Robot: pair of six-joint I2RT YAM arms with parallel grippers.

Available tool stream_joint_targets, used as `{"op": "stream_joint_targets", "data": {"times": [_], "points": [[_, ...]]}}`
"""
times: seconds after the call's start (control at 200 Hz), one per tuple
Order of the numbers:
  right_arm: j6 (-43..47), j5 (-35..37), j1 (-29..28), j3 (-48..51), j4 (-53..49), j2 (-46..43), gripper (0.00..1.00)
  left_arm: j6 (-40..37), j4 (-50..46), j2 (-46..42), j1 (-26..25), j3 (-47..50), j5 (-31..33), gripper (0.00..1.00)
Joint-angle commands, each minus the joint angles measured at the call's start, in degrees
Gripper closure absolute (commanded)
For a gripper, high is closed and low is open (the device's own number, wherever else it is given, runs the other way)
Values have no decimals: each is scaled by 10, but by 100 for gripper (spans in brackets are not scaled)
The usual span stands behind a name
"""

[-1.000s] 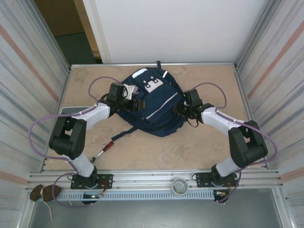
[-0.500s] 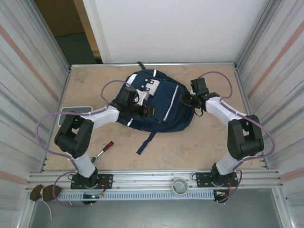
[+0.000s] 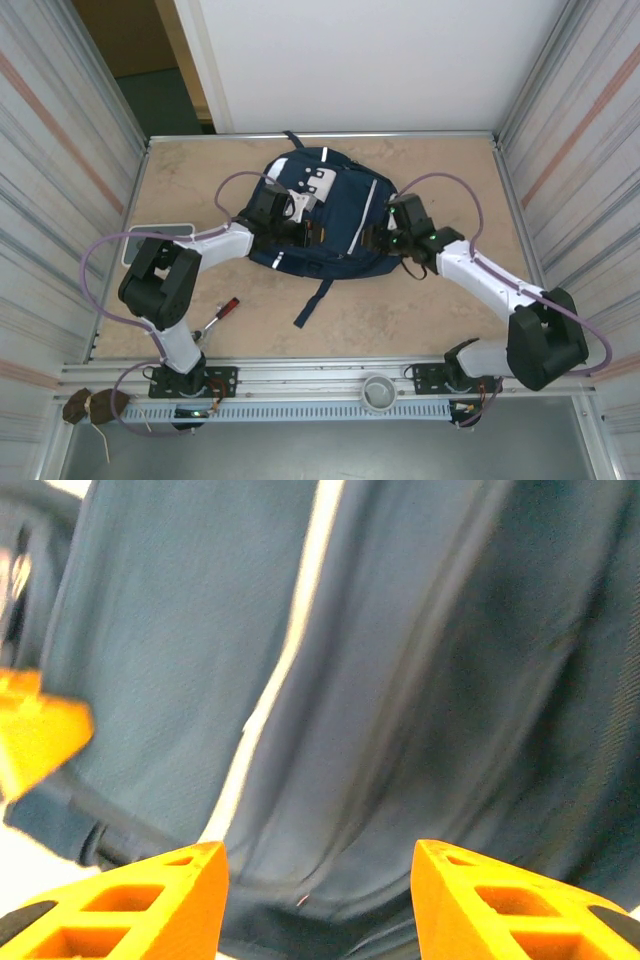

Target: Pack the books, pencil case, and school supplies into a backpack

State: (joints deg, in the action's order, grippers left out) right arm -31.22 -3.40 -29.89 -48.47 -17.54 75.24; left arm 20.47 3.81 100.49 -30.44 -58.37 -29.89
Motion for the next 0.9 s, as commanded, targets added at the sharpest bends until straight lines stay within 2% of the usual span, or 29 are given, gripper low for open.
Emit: {"op": "stream_joint_targets", "data": {"times": [0.0,0.145,0.266,0.431,0.591,0.701,0.897], "points": [[-50,26,-59,24,32,-11,48,15,26,-2,-5,4,-49,97],[-106,67,-132,34,79,12,49,44,55,-7,-3,11,-75,100],[-147,92,-165,39,122,36,53,74,84,-13,-1,18,-95,100],[-204,132,-179,48,152,54,58,86,92,-23,2,21,-101,100],[-249,163,-190,60,168,67,59,92,100,-22,2,25,-104,100],[-260,191,-202,65,171,67,59,94,102,-21,2,25,-106,100],[-276,198,-203,73,199,78,60,94,105,-21,2,27,-109,100]]}}
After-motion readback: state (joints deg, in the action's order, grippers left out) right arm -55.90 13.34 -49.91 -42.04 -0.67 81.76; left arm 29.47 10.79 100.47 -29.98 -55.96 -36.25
